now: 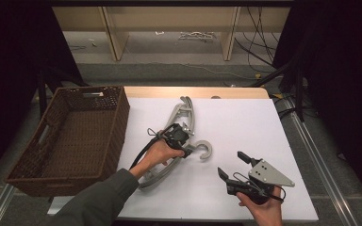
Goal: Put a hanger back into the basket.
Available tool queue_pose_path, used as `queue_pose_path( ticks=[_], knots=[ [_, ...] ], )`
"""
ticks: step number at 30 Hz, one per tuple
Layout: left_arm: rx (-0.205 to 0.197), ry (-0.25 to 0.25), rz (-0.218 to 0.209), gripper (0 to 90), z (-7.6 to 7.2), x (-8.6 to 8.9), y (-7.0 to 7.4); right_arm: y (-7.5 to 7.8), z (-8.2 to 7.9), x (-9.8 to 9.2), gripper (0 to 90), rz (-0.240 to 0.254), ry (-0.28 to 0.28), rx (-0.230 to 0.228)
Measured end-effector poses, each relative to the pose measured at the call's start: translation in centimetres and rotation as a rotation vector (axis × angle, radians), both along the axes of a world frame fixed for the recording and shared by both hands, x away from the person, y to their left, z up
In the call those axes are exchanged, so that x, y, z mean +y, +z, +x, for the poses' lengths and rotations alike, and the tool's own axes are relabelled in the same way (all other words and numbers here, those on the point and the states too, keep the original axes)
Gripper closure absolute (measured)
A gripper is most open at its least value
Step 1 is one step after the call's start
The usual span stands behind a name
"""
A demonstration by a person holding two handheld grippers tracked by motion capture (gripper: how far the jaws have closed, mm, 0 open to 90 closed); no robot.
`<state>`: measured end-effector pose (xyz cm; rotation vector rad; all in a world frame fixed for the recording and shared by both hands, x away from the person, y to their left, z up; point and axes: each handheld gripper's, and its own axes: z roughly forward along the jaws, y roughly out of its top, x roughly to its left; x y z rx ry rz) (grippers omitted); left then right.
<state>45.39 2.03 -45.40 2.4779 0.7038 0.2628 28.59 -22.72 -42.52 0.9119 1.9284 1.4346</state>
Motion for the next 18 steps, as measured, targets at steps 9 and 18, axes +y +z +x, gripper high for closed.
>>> queue_pose_path(
  ticks=[9, 18],
  knots=[
    [0.069, 0.050, 0.014, 58.9, 0.9, -0.2, -0.8, 0.0, 0.0, -0.1, 18.2, 0.003, 0.007, 0.003],
    [0.107, 0.086, -0.036, 65.9, 1.2, 0.0, -0.8, -0.1, 0.1, 0.0, 18.2, 0.023, 0.011, -0.001]
  ],
)
